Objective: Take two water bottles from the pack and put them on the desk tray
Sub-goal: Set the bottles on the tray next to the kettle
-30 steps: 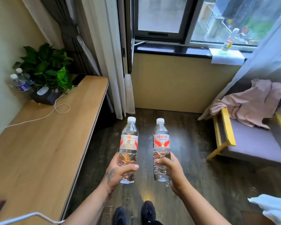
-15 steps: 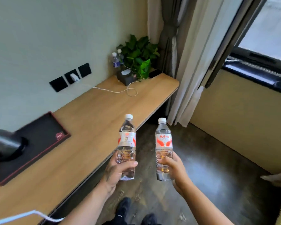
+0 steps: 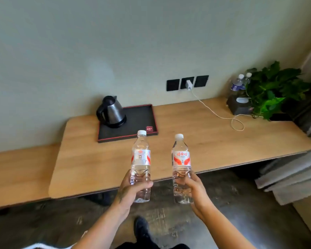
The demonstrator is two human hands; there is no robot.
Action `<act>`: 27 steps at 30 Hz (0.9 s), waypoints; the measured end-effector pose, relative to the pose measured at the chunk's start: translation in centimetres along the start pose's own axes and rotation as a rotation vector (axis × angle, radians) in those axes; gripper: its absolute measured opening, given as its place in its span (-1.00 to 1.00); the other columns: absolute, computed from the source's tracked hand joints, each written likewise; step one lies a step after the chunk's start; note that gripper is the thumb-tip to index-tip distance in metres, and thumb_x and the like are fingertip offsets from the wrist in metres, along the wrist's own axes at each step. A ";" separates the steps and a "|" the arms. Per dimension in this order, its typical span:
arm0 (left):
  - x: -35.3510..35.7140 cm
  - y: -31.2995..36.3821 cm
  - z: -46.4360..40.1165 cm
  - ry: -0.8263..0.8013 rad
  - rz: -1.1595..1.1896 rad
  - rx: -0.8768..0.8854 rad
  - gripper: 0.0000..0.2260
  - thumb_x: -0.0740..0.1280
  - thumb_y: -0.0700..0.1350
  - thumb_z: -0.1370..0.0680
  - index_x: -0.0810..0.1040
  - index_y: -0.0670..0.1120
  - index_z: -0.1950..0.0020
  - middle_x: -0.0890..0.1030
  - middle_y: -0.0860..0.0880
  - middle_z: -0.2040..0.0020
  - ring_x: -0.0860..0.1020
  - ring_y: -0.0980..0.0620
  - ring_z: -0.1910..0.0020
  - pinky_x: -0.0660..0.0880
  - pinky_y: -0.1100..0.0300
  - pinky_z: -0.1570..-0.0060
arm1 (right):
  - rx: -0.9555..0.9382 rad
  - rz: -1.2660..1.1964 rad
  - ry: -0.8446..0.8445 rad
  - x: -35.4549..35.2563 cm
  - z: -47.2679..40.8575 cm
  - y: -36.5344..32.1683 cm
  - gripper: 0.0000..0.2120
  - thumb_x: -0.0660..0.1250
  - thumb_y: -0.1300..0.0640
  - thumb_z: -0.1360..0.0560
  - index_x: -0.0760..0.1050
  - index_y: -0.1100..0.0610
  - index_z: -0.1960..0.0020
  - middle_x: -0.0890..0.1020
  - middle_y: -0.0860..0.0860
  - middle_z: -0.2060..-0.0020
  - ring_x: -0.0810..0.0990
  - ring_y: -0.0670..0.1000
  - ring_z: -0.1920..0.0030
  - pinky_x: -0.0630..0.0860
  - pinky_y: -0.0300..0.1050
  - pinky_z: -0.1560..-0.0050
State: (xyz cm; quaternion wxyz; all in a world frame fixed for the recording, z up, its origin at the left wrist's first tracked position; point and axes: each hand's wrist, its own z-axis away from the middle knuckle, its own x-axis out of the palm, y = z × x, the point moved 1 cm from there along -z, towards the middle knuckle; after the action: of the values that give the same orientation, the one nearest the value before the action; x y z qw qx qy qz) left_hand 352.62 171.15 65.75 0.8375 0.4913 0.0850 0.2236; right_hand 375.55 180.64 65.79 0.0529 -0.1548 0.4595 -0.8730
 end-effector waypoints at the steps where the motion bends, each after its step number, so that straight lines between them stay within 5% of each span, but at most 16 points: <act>1: -0.8 0.1 -0.2 0.016 0.014 -0.002 -0.23 0.74 0.09 -0.09 0.65 0.13 -0.28 0.82 -0.03 -0.08 0.74 -0.16 -0.15 0.61 -0.06 -0.10 | 0.013 0.000 -0.014 0.9 -0.6 -0.2 -0.48 0.52 0.17 -0.27 0.67 0.11 -0.24 0.80 0.13 0.02 0.76 0.13 0.04 0.65 0.04 0.03; 5: -2.8 1.1 -1.7 0.052 0.036 0.005 -0.21 0.74 0.09 -0.09 0.62 0.15 -0.31 0.82 0.00 -0.09 0.74 -0.16 -0.17 0.63 -0.19 -0.22 | 0.010 0.024 -0.047 3.6 -2.8 -1.0 -0.44 0.55 0.14 -0.22 0.67 0.15 -0.22 0.78 0.18 0.01 0.75 0.14 0.07 0.65 0.03 0.09; 8: -3.6 2.2 -3.7 0.056 0.052 0.000 -0.21 0.72 0.12 -0.10 0.62 0.14 -0.31 0.82 -0.01 -0.06 0.77 -0.12 -0.09 0.66 -0.04 -0.02 | -0.008 0.036 -0.055 5.6 -5.0 -1.8 -0.48 0.51 0.18 -0.26 0.66 0.19 -0.22 0.77 0.25 -0.01 0.74 0.18 0.04 0.66 0.04 0.09; 11: -4.3 3.4 -5.9 0.042 0.029 0.015 -0.25 0.70 0.12 -0.14 0.64 0.07 -0.32 0.82 -0.04 -0.06 0.75 -0.15 -0.11 0.61 -0.02 -0.05 | -0.026 0.034 -0.054 7.3 -6.8 -2.5 -0.43 0.51 0.14 -0.25 0.63 0.19 -0.27 0.76 0.32 -0.11 0.74 0.29 -0.04 0.68 0.06 0.07; 18: -5.4 6.0 -10.7 -0.006 -0.002 0.001 -0.21 0.70 0.12 -0.14 0.63 0.00 -0.34 0.80 -0.10 -0.05 0.75 -0.19 -0.08 0.63 -0.05 -0.02 | -0.033 0.080 -0.005 9.6 -10.2 -4.2 -0.42 0.47 0.17 -0.31 0.62 0.18 -0.33 0.78 0.23 -0.14 0.73 0.33 -0.21 0.63 0.30 -0.28; 22: -5.3 7.0 -12.7 -0.011 0.003 -0.011 -0.20 0.71 0.15 -0.12 0.62 0.07 -0.35 0.82 -0.06 -0.08 0.77 -0.16 -0.09 0.66 -0.06 -0.08 | 0.000 0.082 0.003 10.5 -11.8 -5.4 -0.45 0.45 0.13 -0.30 0.64 0.13 -0.30 0.80 0.19 -0.12 0.75 0.26 -0.17 0.66 0.03 -0.01; 27: -4.5 8.0 -15.5 0.025 0.017 -0.050 -0.23 0.71 0.13 -0.11 0.65 0.05 -0.30 0.82 -0.05 -0.03 0.79 -0.11 0.00 0.66 0.04 0.08 | 0.022 0.114 -0.020 10.2 -15.8 -7.1 -0.46 0.48 0.20 -0.28 0.65 0.23 -0.27 0.76 0.33 -0.12 0.73 0.37 -0.14 0.66 0.13 -0.09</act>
State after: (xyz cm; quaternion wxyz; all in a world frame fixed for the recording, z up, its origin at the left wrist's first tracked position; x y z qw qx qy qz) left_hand 340.65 184.62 64.50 0.8464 0.4681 0.0857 0.2391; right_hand 361.21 194.71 65.49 0.1090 -0.1365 0.4576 -0.8718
